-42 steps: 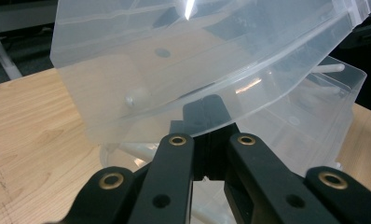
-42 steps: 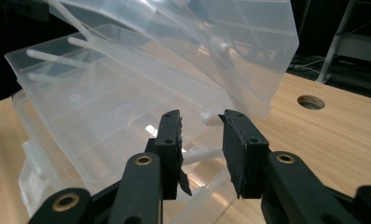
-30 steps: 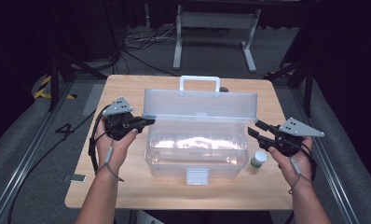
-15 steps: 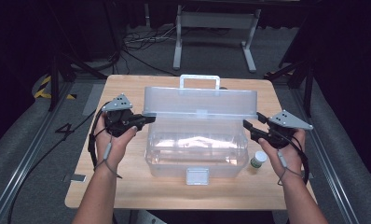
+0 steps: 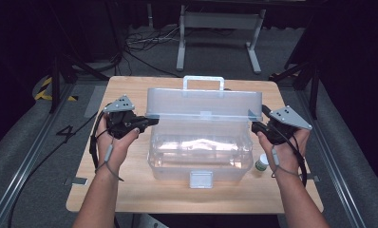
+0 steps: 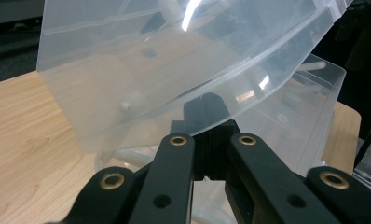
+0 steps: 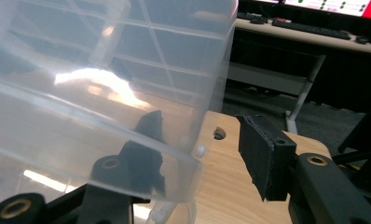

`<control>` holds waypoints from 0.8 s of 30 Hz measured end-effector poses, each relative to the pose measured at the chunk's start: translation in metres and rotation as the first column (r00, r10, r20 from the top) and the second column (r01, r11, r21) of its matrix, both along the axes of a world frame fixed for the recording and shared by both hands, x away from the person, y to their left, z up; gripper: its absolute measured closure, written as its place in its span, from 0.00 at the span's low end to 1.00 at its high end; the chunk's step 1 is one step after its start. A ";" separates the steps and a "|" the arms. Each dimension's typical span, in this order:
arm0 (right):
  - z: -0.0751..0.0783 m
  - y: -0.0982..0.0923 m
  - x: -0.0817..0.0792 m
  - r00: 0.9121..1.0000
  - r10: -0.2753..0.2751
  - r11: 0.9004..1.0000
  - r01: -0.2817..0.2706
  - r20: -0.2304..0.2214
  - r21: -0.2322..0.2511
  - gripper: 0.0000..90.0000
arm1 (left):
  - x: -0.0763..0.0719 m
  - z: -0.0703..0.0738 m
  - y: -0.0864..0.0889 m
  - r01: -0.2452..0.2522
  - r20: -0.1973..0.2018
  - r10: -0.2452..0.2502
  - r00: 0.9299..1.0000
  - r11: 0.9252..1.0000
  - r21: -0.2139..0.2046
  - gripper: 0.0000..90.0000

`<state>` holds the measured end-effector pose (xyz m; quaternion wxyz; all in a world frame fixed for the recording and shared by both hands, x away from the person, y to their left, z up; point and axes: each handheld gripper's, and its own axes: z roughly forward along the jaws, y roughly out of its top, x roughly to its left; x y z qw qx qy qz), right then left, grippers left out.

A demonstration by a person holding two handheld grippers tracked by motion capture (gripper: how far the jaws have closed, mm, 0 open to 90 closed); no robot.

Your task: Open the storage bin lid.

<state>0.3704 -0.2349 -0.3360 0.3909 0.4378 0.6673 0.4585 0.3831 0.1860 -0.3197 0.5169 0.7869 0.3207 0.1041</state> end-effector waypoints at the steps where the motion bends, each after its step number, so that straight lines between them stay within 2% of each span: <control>1: 0.000 0.001 0.000 1.000 -0.005 1.000 0.005 0.005 0.000 0.57 | 0.000 0.000 0.000 0.000 -0.002 0.000 1.000 1.000 -0.002 1.00; 4: 0.001 0.003 -0.001 1.000 -0.019 1.000 0.019 0.015 -0.012 0.57 | 0.000 0.000 0.001 0.001 -0.002 -0.001 1.000 1.000 -0.004 1.00; 10: 0.001 0.009 -0.001 0.998 -0.033 0.999 0.034 0.047 -0.005 0.58 | 0.000 0.000 0.000 0.001 0.000 -0.001 1.000 1.000 0.000 1.00; 17: 0.001 0.014 -0.001 0.994 -0.066 0.997 0.069 0.082 -0.042 0.70 | 0.001 -0.003 -0.001 -0.001 -0.010 0.001 1.000 1.000 0.013 0.96; 22: 0.002 0.016 -0.001 0.992 -0.080 0.993 0.087 0.101 -0.076 0.73 | 0.001 -0.004 -0.002 0.000 -0.012 0.001 1.000 1.000 0.027 0.94; 24: 0.002 0.016 0.000 0.991 -0.084 0.993 0.092 0.103 -0.071 0.75 | 0.001 -0.004 -0.002 -0.002 -0.009 0.002 1.000 0.999 0.037 0.94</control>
